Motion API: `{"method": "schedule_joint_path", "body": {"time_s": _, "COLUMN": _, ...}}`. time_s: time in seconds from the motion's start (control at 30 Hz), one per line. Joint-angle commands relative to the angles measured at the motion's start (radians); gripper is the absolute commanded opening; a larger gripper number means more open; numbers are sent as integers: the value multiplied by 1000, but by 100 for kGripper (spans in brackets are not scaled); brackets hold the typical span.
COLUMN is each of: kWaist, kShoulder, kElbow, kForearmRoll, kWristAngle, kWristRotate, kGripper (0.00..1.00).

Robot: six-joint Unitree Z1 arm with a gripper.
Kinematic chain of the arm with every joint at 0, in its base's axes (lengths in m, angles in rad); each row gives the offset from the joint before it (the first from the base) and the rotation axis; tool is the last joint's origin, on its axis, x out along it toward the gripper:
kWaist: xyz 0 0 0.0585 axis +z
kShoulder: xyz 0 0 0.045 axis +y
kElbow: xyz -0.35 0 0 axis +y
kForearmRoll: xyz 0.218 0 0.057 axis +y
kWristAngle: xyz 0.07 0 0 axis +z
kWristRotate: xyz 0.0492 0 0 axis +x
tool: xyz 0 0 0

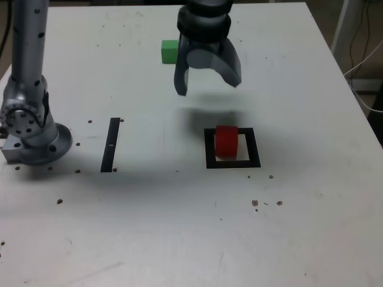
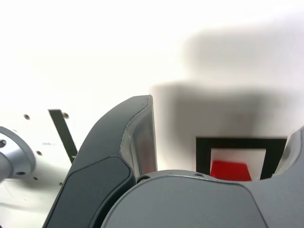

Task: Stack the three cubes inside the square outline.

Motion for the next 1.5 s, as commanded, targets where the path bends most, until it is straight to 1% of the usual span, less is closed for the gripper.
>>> {"method": "schedule_joint_path", "body": {"time_s": 0.0, "kWaist": 26, "kShoulder": -6, "kElbow": -12, "kForearmRoll": 12, "kWristAngle": 13, "kWristRotate": 19, "kGripper": 100}}
{"method": "schedule_joint_path", "body": {"time_s": 0.3, "kWaist": 131, "kShoulder": 18, "kElbow": -59, "kForearmRoll": 33, "kWristAngle": 78, "kWristRotate": 141, "kGripper": 100}}
{"method": "schedule_joint_path", "body": {"time_s": 0.6, "kWaist": 222, "kShoulder": 73, "kElbow": -164, "kForearmRoll": 92, "kWristAngle": 110, "kWristRotate": 264, "kGripper": 99}}
{"method": "schedule_joint_path", "body": {"time_s": 0.73, "kWaist": 272, "kShoulder": 110, "kElbow": -238, "kForearmRoll": 131, "kWristAngle": 119, "kWristRotate": 330, "kGripper": 99}}
{"method": "schedule_joint_path", "body": {"time_s": 1.0, "kWaist": 363, "kShoulder": 175, "kElbow": -376, "kForearmRoll": 177, "kWristAngle": 134, "kWristRotate": 439, "kGripper": 99}}
{"method": "schedule_joint_path", "body": {"time_s": 1.3, "kWaist": 444, "kShoulder": 273, "kElbow": -585, "kForearmRoll": 246, "kWristAngle": 135, "kWristRotate": 583, "kGripper": 99}}
{"method": "schedule_joint_path", "body": {"time_s": 1.47, "kWaist": 480, "kShoulder": 329, "kElbow": -687, "kForearmRoll": 282, "kWristAngle": 135, "kWristRotate": 640, "kGripper": 98}}
